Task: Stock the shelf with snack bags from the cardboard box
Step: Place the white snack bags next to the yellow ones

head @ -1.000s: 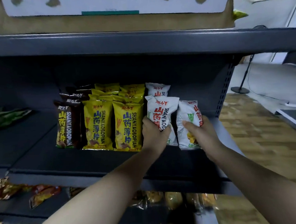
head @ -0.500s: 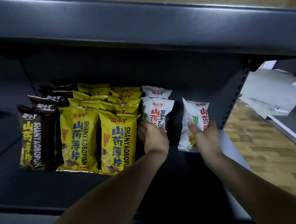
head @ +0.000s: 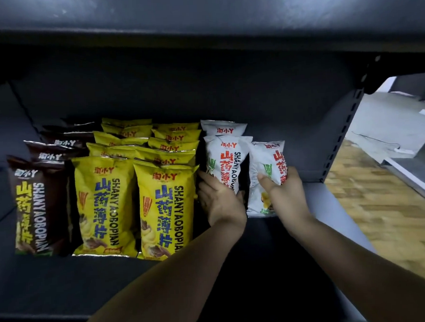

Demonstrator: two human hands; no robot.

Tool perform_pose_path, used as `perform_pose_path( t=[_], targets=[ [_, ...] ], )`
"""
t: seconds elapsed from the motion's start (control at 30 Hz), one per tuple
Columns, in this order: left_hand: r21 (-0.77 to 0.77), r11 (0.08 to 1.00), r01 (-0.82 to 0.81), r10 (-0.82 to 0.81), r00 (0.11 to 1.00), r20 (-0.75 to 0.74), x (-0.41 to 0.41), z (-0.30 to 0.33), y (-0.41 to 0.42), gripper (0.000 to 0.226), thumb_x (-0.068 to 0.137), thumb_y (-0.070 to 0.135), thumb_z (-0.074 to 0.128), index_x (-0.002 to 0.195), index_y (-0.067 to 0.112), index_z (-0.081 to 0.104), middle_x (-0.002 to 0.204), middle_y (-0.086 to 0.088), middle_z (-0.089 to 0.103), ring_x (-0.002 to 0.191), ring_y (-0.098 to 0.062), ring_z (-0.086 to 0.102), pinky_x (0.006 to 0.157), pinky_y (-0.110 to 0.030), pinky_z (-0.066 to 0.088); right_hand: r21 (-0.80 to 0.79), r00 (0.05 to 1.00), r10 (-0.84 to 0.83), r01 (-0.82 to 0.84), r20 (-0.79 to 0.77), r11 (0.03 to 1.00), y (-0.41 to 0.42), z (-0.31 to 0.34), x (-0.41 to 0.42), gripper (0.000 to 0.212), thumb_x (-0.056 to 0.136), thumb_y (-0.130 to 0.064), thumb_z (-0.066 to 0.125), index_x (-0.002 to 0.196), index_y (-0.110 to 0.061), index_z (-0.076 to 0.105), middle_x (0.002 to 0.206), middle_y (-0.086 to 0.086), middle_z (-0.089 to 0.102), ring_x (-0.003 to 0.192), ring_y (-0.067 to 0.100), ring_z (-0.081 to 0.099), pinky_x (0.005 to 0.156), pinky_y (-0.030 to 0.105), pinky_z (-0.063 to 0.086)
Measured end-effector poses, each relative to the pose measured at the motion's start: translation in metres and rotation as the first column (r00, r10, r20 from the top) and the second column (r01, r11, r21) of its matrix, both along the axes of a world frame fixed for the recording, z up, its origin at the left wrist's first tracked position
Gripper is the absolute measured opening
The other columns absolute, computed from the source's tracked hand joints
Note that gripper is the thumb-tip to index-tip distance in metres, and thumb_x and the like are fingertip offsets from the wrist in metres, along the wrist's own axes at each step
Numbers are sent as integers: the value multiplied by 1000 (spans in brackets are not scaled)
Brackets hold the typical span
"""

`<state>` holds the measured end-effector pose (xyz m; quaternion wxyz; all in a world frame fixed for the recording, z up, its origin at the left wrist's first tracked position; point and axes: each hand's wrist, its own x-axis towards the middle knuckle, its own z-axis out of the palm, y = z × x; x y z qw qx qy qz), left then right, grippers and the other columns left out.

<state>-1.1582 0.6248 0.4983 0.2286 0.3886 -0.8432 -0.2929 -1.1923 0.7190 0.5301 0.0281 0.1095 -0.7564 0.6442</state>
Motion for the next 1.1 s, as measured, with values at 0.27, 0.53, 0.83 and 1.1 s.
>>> perform_pose_path(
  t=[0.27, 0.53, 0.83, 1.1],
  targets=[
    [-643, 759, 102, -147, 989, -17, 13, -7, 1, 71, 82, 14, 55, 145, 0, 23, 145, -29, 34, 131, -38, 42, 105, -45, 39, -69, 997, -71, 71, 6, 995, 0, 1, 1, 25, 87, -17, 67, 106, -8, 52, 87, -8, 62, 81, 12, 60, 73, 26, 45],
    [-339, 908, 247, -213, 968, 135, -5, 18, -18, 107, 85, 45, 59, 147, 11, -21, 155, -23, -9, 142, -37, 12, 115, -45, 22, -67, 999, 4, -2, 36, 998, 1, 0, 4, 27, 88, -19, 67, 107, -10, 51, 94, -5, 66, 85, 10, 64, 71, 26, 51],
    [-299, 923, 243, -347, 860, -374, 41, 21, -3, 57, 92, 34, 35, 140, 2, 35, 139, -21, 40, 126, -35, 44, 104, -41, 40, -152, 999, 36, -29, 41, 988, -5, 8, 20, 30, 88, -15, 66, 113, -8, 50, 95, -6, 65, 85, 9, 64, 70, 21, 51],
    [51, 792, 609, -575, 771, -274, 77, 6, 2, 91, 67, 61, 61, 144, 28, 27, 136, 8, 52, 125, -13, 50, 102, -36, 44, -220, 924, 368, -339, 106, 915, -2, 12, 48, 41, 90, -36, 62, 125, -15, 58, 113, 3, 71, 102, 14, 69, 87, 29, 56]
  ],
)
